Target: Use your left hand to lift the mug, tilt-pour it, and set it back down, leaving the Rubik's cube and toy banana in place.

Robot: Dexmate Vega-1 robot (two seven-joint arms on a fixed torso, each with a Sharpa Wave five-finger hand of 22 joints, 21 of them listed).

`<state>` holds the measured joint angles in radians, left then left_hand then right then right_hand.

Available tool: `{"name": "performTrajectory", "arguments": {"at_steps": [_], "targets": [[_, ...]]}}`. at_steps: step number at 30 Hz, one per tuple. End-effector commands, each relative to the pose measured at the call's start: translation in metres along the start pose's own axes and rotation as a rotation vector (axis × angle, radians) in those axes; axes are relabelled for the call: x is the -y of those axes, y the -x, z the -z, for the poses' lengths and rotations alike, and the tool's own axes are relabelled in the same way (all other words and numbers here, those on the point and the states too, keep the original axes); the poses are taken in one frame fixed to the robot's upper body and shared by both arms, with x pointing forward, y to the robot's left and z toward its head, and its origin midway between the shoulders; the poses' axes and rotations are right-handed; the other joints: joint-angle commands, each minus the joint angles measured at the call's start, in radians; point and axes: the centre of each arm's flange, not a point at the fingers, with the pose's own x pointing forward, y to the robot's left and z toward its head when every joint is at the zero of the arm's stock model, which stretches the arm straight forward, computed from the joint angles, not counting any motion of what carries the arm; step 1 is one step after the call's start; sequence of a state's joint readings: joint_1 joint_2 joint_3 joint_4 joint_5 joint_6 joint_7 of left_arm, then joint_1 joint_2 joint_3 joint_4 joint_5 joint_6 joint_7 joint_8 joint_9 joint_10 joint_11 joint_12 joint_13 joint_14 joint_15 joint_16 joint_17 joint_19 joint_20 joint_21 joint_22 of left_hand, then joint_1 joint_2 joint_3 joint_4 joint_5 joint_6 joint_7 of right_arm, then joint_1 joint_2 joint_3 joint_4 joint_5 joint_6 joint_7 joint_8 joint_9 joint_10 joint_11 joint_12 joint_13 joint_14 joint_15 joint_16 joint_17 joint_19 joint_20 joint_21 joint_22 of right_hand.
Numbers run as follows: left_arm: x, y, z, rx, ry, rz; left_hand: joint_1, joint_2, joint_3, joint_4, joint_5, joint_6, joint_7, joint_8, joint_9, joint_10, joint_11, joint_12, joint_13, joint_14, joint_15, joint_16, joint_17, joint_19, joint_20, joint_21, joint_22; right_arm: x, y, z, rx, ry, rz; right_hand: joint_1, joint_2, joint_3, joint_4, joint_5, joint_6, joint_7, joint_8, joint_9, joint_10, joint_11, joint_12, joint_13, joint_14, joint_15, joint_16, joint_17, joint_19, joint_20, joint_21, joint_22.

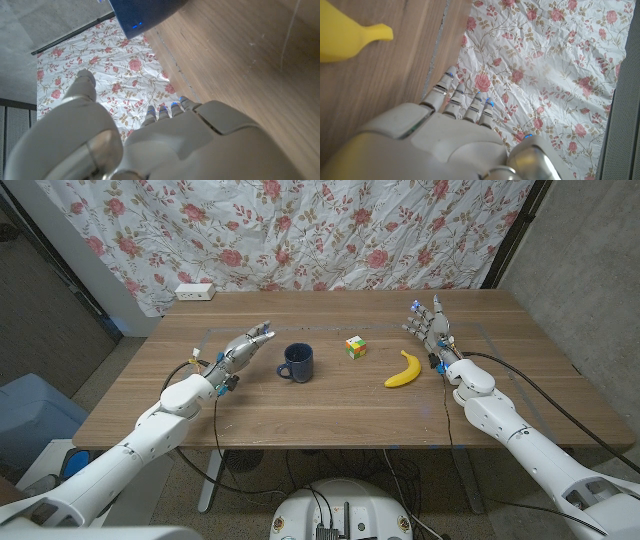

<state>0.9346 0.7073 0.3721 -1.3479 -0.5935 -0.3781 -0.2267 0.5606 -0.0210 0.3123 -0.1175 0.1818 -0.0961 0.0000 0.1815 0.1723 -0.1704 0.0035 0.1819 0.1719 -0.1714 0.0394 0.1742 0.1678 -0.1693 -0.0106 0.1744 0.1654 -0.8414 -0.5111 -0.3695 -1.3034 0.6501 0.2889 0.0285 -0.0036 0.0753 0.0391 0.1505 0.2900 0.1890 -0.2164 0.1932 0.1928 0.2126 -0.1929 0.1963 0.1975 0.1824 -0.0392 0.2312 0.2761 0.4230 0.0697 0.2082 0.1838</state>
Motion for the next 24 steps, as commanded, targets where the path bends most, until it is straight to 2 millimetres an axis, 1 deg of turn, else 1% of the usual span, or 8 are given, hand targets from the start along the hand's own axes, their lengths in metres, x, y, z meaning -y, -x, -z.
{"name": "performTrajectory", "arguments": {"at_steps": [1,10,17,20,21,24], "targets": [[-0.017,-0.003,0.005,0.009,0.078,-0.052,-0.019,0.009,0.001,0.012,-0.002,0.008,-0.007,0.005,0.002,-0.014,-0.012,0.005,0.004,-0.075,-0.002,0.005,0.002,-0.108,0.002,0.009,0.004,0.0,0.0,0.0,0.0,0.0,0.0,0.002,0.01,0.002,0.007,0.005,0.0,-0.006,0.004,0.002,0.007,0.001,0.005,0.004,0.006,-0.049,0.005,0.003,0.004,0.001,0.006,0.005],[-0.021,0.001,0.008,0.019,0.117,-0.11,-0.046,0.035,0.002,0.024,-0.004,0.023,-0.006,0.008,0.002,-0.006,-0.018,0.009,0.003,-0.075,-0.013,0.005,0.002,-0.11,-0.001,0.01,0.004,0.0,0.0,0.0,0.0,0.0,0.0,0.002,0.01,0.003,0.007,0.005,0.0,-0.006,0.004,0.002,0.008,0.002,0.005,0.004,0.006,-0.05,0.006,0.003,0.004,0.001,0.006,0.005],[-0.019,0.009,0.012,0.014,0.175,-0.161,-0.076,0.062,0.001,0.038,-0.003,0.033,-0.009,0.009,0.002,0.003,-0.027,0.012,0.003,-0.063,-0.021,0.01,0.003,-0.1,-0.007,0.014,0.005,0.0,0.0,0.0,0.0,0.0,0.0,0.002,0.01,0.002,0.007,0.005,0.0,-0.006,0.004,0.002,0.008,0.001,0.005,0.004,0.005,-0.05,0.005,0.003,0.004,0.001,0.006,0.005],[-0.017,0.012,0.013,0.012,0.205,-0.203,-0.106,0.086,-0.001,0.05,-0.001,0.062,-0.009,0.016,0.002,0.022,-0.029,0.017,0.003,-0.042,-0.023,0.014,0.002,-0.084,-0.007,0.019,0.005,0.0,0.0,0.0,0.0,0.0,0.0,0.002,0.01,0.002,0.007,0.005,0.0,-0.006,0.004,0.002,0.008,0.002,0.005,0.004,0.006,-0.05,0.006,0.003,0.004,0.0,0.006,0.005],[-0.017,0.013,0.013,0.01,0.208,-0.228,-0.12,0.096,-0.002,0.052,0.001,0.075,-0.008,0.016,0.001,0.045,-0.034,0.023,0.003,-0.026,-0.028,0.016,0.001,-0.072,-0.007,0.021,0.004,0.0,0.0,0.0,0.0,0.0,0.0,0.002,0.01,0.003,0.007,0.005,0.0,-0.006,0.004,0.002,0.008,0.002,0.005,0.004,0.006,-0.049,0.006,0.003,0.004,0.001,0.006,0.005],[-0.015,0.016,0.015,0.009,0.254,-0.263,-0.137,0.104,-0.003,0.05,0.002,0.095,-0.008,0.017,0.001,0.065,-0.036,0.025,0.002,-0.003,-0.033,0.018,0.0,-0.047,-0.009,0.027,0.004,0.0,0.0,0.0,0.0,0.0,0.0,0.002,0.01,0.003,0.007,0.005,0.0,-0.006,0.004,0.002,0.007,0.001,0.005,0.004,0.005,-0.049,0.005,0.003,0.003,0.001,0.006,0.005]]}}
